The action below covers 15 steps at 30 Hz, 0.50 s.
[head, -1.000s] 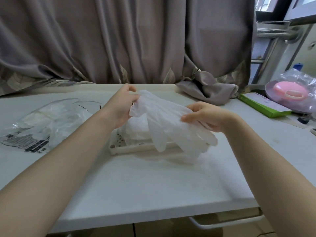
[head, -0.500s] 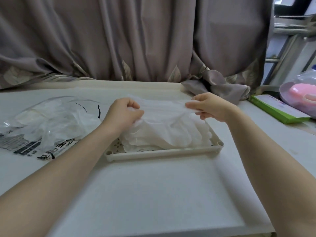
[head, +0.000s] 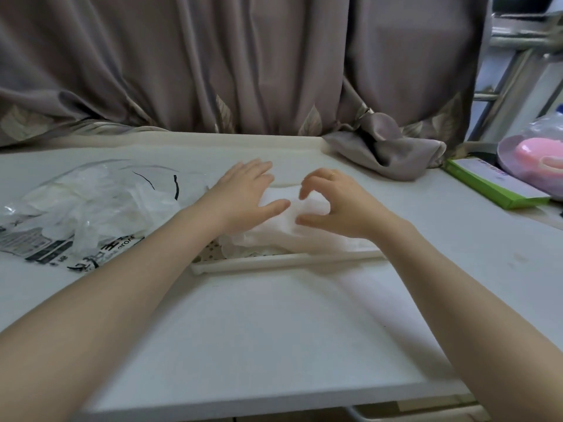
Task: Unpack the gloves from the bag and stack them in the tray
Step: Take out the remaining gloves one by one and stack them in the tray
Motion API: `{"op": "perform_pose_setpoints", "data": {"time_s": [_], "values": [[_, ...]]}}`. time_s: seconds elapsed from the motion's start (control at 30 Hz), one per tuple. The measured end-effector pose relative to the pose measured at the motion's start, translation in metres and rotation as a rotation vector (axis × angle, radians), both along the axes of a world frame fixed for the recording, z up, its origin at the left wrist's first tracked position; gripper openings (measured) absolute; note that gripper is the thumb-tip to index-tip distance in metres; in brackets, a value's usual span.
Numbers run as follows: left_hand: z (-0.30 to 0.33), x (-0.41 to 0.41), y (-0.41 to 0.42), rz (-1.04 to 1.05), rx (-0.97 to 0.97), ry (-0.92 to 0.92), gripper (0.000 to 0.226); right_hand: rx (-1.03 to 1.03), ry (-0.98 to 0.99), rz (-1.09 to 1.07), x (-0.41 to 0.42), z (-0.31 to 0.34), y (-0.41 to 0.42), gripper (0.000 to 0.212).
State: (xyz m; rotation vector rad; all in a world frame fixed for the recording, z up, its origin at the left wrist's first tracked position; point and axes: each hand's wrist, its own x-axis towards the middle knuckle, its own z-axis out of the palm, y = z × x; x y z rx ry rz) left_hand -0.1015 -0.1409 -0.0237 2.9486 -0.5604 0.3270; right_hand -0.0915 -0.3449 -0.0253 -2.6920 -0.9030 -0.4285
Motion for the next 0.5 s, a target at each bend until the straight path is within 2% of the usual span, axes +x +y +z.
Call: {"op": "perform_pose_setpoints", "data": {"time_s": [0.07, 0.17, 0.27, 0.33, 0.4, 0.5], "values": [[-0.001, 0.000, 0.001, -0.002, 0.001, 0.084, 0.078, -0.061, 0.029, 0.010, 0.001, -0.002, -0.012, 0.025], [-0.001, -0.004, 0.001, 0.001, 0.092, 0.101, 0.089, -0.004, 0.056, 0.006, 0.001, -0.004, -0.021, 0.007], [-0.003, -0.005, 0.001, 0.007, 0.187, 0.074, 0.094, -0.033, -0.054, -0.027, 0.005, -0.002, -0.030, 0.003], [-0.006, -0.004, 0.001, 0.009, 0.209, 0.070, 0.094, -0.141, -0.110, -0.089, 0.006, 0.001, -0.038, 0.003], [-0.011, -0.004, 0.002, 0.030, 0.196, 0.100, 0.094, -0.217, -0.049, -0.206, 0.004, 0.004, -0.041, 0.008], [-0.023, -0.003, 0.004, 0.045, 0.235, 0.136, 0.099, -0.019, -0.073, -0.211, -0.001, 0.005, -0.022, 0.031]]}}
